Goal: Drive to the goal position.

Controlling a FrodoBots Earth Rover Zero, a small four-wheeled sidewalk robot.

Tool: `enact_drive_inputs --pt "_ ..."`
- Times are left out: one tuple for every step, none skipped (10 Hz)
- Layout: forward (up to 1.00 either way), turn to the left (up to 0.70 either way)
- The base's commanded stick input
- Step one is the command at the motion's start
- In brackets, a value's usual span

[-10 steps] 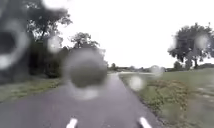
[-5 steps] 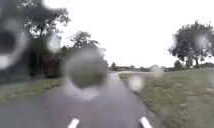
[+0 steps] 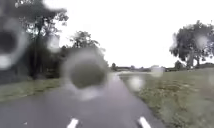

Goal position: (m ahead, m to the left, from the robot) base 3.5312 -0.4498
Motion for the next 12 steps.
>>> enact_drive_inputs --pt "0.70 0.00" --pt "0.70 0.00" --pt "0.70 0.00" --pt "0.70 0.00" --pt "0.70 0.00" --pt "0.70 0.00" --pt "0.70 0.00" --pt "0.70 0.00" --pt "0.70 0.00" --pt "0.70 0.00" --pt "0.70 0.00" --pt "0.70 0.00"
